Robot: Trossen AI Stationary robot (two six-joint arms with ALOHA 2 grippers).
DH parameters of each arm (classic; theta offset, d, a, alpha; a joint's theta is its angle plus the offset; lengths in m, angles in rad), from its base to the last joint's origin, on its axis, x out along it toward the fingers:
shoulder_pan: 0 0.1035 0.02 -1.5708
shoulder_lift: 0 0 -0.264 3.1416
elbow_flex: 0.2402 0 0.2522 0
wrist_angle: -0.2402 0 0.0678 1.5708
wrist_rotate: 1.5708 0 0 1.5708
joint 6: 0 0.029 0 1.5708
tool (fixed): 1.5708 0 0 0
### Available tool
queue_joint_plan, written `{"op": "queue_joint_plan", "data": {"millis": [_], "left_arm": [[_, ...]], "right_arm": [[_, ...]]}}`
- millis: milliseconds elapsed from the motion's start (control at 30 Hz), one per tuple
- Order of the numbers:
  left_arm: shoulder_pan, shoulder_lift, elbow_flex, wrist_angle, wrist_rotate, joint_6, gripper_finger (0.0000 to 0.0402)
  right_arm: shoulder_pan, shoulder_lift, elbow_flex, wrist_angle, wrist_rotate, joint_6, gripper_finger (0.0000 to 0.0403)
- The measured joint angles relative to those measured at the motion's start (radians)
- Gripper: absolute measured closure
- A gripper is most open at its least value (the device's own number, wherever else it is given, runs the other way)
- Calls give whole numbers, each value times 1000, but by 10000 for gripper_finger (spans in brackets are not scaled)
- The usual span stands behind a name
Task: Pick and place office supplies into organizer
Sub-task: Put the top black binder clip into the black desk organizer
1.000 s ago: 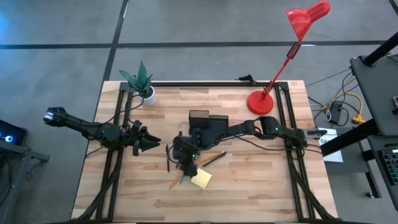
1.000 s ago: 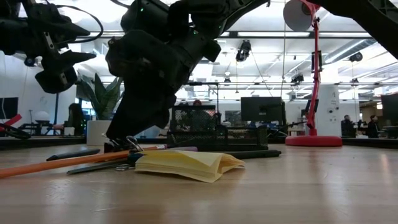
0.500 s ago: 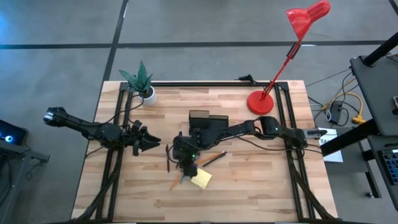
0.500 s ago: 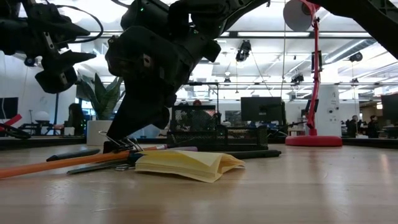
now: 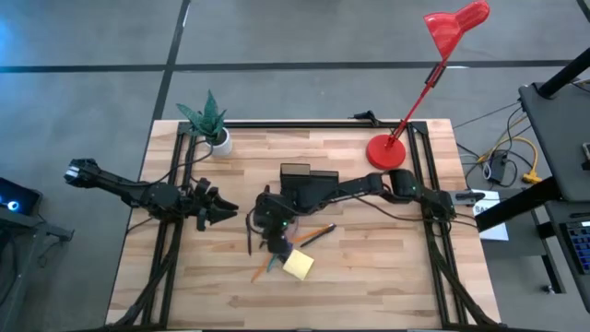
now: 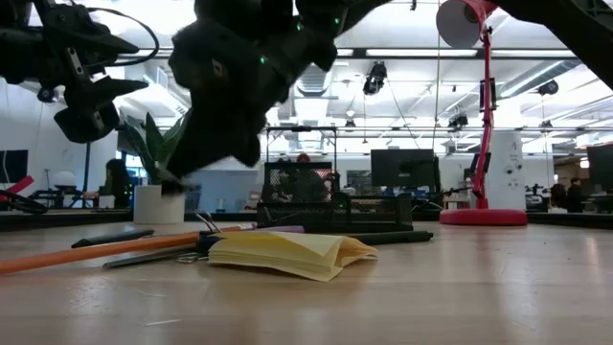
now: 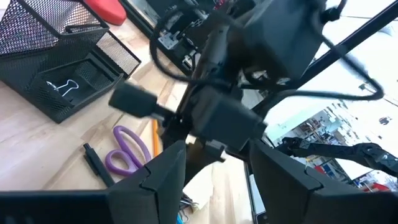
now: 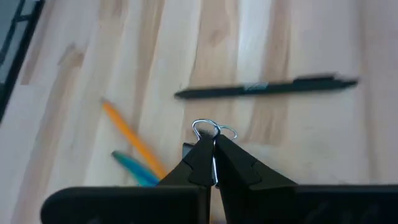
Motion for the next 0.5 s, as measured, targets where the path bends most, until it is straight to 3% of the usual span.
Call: {"op": "queue_joint_plan", "data": {"millis": [133, 267, 500], "left_arm": [[0, 0, 0, 20, 0, 1, 235], [0, -1, 0, 18, -2, 2, 235], [0, -1, 0, 24, -12, 2, 235]], "right_arm": [[-8, -3, 74, -107, 88, -56, 395], [-17, -5, 145, -266, 241, -81, 395], [-31, -32, 214, -559, 533, 38, 395]]}}
